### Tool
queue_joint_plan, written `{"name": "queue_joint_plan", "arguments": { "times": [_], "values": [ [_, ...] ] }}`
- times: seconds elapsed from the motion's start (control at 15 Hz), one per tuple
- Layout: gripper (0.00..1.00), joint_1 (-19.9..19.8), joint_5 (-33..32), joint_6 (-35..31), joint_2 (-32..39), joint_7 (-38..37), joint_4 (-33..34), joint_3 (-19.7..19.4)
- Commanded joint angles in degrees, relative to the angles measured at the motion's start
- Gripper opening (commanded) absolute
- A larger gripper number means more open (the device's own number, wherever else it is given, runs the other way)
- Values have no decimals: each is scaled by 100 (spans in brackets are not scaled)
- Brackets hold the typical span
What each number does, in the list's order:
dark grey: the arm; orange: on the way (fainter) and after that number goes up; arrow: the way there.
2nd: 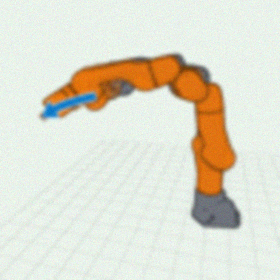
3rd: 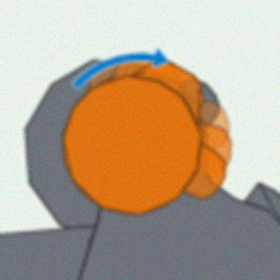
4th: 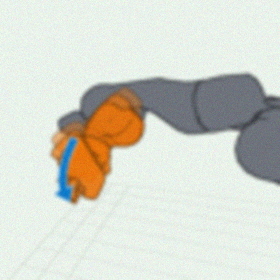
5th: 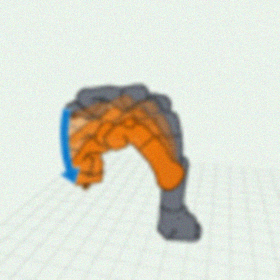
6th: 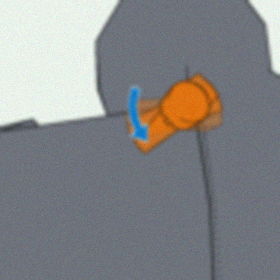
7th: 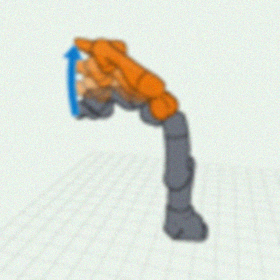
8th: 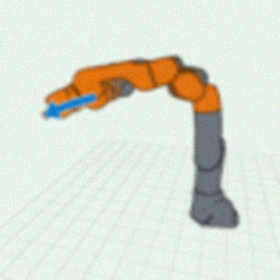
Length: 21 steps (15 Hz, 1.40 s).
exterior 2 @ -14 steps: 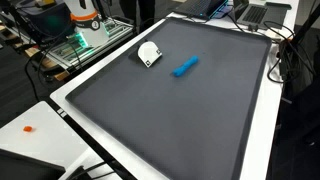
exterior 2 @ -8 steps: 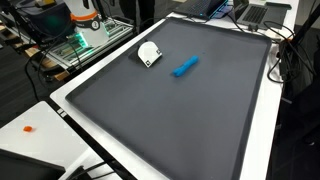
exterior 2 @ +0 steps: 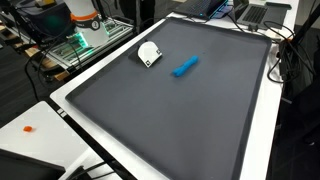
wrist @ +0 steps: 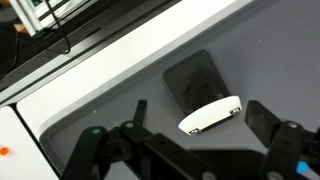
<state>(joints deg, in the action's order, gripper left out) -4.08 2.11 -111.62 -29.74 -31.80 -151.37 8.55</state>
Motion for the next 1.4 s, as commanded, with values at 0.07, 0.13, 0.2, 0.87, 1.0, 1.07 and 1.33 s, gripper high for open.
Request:
{"name": "queue_joint_plan", "arguments": {
  "times": [0.07,0.13,0.2,0.87,1.0,1.07,1.33],
  "values": [
    [100,0,563,-591,435,-1268,-55,125],
    [100,3,632,-727,515,-1549,-71,134],
    [100,21,725,-875,601,-1808,-96,128],
    [100,95,1023,-2534,1867,-3833,-269,-19],
    [100,138,998,-2776,2085,-3900,-270,-76],
    [100,155,991,-2880,2179,-3916,-267,-102],
    [100,245,951,-3427,2509,-3728,-297,-208]
  ]
}}
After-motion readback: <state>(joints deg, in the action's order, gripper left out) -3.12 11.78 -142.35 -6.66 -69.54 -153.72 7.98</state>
